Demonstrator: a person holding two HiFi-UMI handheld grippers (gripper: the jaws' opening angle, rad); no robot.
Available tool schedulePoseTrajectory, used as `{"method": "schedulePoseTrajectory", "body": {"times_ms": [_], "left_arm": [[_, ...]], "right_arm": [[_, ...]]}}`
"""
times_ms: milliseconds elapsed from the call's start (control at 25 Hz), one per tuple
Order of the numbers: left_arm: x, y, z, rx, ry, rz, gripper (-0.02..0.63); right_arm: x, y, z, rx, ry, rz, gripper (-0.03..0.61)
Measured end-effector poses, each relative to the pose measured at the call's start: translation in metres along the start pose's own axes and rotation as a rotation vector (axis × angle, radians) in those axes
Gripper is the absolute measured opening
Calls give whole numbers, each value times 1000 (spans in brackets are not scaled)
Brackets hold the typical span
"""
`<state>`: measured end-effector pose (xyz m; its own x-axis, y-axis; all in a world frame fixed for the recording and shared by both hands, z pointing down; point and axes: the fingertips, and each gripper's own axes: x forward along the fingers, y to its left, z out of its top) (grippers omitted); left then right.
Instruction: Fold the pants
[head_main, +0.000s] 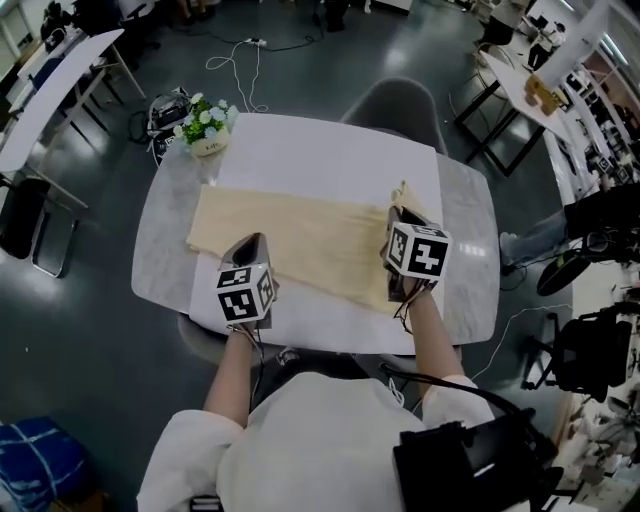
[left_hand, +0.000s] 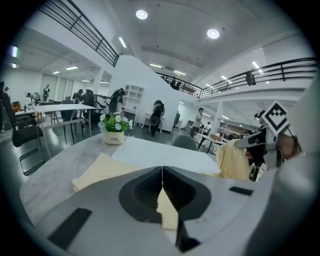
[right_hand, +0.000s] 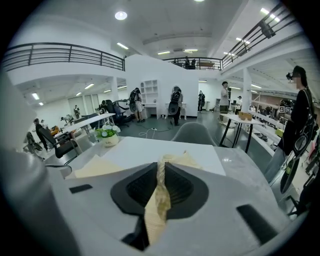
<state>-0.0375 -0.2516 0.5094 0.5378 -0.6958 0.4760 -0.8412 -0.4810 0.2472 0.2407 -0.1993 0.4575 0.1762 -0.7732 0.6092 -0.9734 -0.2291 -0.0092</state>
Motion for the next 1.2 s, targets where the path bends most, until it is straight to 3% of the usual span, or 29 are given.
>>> {"method": "schedulePoseTrajectory", "body": {"times_ms": [400,1200], "left_arm": [[-19,57,0,-41,-8,66,9],[-70,148,-14,-120,-26,241,9]], "right_arm": [[27,95,17,-63,5,122,35],[54,228,28,-164,24,322,35]]}}
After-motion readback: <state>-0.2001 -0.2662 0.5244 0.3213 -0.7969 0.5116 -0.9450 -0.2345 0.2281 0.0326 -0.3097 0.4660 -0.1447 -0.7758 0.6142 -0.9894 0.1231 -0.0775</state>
